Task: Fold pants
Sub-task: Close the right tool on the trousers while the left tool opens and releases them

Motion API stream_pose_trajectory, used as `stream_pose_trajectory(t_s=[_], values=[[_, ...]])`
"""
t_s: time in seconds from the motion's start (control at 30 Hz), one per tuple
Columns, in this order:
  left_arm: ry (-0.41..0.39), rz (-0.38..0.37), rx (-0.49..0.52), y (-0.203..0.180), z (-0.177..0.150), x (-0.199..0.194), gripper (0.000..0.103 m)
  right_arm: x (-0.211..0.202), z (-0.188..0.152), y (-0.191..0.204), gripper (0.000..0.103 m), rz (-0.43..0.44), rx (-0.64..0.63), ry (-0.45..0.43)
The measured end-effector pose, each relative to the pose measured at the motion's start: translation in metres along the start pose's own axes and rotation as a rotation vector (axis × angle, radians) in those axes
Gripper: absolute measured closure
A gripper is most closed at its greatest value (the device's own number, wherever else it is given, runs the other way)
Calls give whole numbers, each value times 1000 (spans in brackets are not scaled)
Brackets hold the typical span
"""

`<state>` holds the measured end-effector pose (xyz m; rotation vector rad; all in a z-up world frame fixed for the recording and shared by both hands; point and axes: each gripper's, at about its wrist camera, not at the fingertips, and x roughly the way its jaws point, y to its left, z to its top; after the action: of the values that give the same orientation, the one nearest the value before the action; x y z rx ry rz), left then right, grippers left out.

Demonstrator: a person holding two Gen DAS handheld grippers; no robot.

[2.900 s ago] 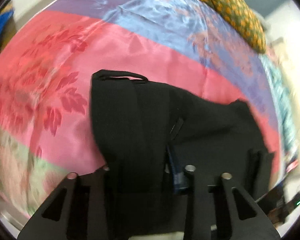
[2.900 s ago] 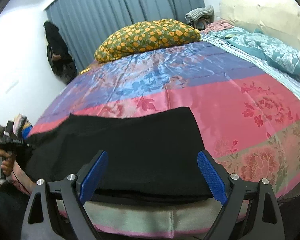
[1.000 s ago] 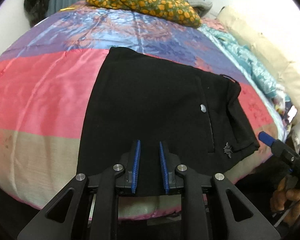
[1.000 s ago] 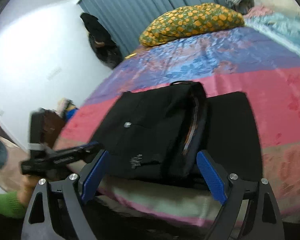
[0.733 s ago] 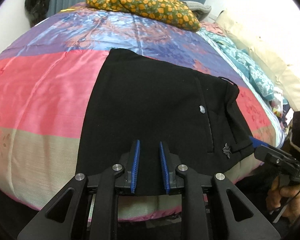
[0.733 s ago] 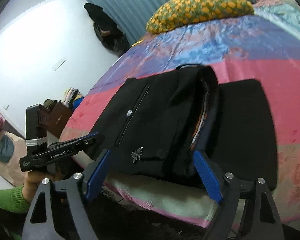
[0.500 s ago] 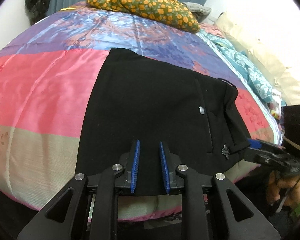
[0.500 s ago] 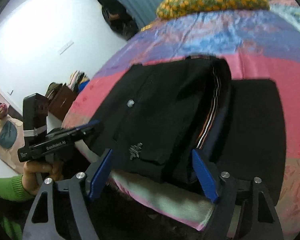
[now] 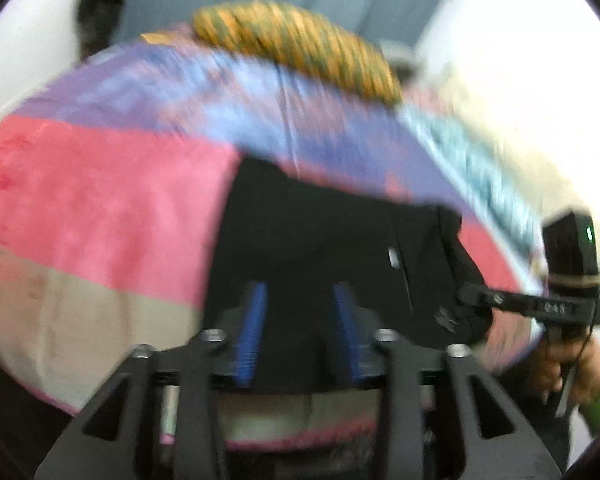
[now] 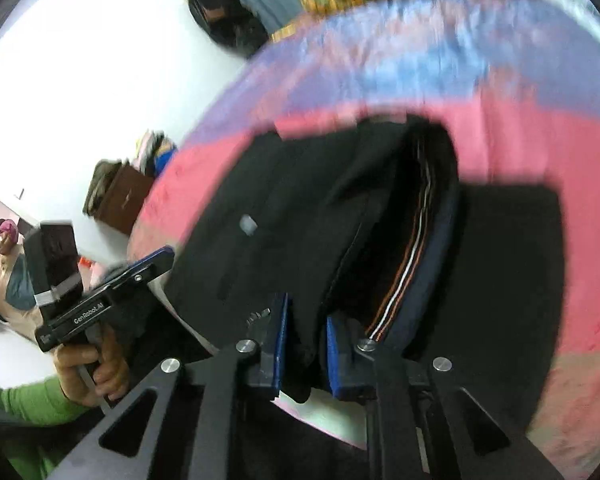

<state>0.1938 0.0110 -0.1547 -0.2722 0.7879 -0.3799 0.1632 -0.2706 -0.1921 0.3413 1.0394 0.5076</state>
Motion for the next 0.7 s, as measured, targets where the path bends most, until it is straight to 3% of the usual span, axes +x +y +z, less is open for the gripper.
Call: stream_pose_trajectory(t_s=[0.07,0.13,0.27,0.37,0.53,0.63,0.7], values=[[-108,56,-49,16,7,-22,39,-26,16,17,86,-10,-40,-65],[-141,96,-91,34,11,-31,39,-48,33,32,86,-37,-88,-106],[-94,148,-152,61,2,-28,39,-75,53,44,87,-79,-145,-116],[-61,151,-158,62,-3,-26,39,-80,44,36,87,-120,-145,-95],[-28,125,-19,31,-10,-18,39,-69,1,-35,87,-187,16,-28],[21,97,64,7,-16,-6,39,-37,-37,-89,87,-318,147,38],[39,85,110,-6,-19,-3,39,-42,-46,-104,82,-269,244,-49]])
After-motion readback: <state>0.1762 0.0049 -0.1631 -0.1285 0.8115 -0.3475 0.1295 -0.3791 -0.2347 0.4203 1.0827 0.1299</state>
